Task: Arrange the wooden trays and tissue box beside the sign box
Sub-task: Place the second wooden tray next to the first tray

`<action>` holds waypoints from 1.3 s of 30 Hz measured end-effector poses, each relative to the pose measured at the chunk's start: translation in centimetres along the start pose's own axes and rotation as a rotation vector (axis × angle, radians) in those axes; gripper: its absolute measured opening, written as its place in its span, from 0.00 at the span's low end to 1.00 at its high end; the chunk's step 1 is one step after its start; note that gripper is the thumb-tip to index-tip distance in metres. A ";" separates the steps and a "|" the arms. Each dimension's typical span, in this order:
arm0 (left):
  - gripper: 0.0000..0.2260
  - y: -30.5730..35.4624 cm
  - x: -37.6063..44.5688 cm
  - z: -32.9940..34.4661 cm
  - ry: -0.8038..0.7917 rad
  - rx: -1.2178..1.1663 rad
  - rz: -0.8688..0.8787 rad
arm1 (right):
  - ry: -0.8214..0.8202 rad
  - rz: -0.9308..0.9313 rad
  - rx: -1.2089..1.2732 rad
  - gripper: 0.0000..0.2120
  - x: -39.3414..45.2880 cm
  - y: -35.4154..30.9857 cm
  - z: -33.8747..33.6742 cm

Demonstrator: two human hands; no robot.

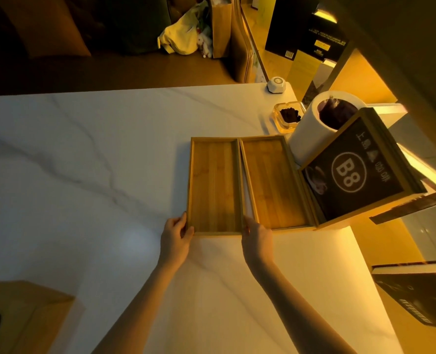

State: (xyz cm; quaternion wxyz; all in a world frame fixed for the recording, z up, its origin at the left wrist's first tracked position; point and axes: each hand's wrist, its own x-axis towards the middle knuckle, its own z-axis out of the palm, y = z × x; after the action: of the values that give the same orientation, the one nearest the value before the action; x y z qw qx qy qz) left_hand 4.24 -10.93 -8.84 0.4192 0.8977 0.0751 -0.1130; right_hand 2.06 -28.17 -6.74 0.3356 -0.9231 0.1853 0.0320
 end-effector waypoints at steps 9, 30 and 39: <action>0.25 -0.2 -4.1 1.5 0.081 0.488 0.240 | 0.001 -0.361 -0.318 0.23 -3.0 1.9 0.3; 0.29 -1.2 -4.6 2.8 -0.095 0.674 0.203 | -0.258 -0.348 -0.532 0.30 -3.2 4.8 0.5; 0.28 -1.7 -4.6 3.2 -0.079 0.582 0.221 | -0.256 -0.347 -0.522 0.29 -3.3 5.1 0.3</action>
State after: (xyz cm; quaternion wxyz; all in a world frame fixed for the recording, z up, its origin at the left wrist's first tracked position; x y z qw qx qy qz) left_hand -1.05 -12.51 -10.80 0.1570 0.9776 -0.0750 -0.1182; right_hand -2.81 -30.50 -9.48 0.1088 -0.9841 -0.0327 0.1367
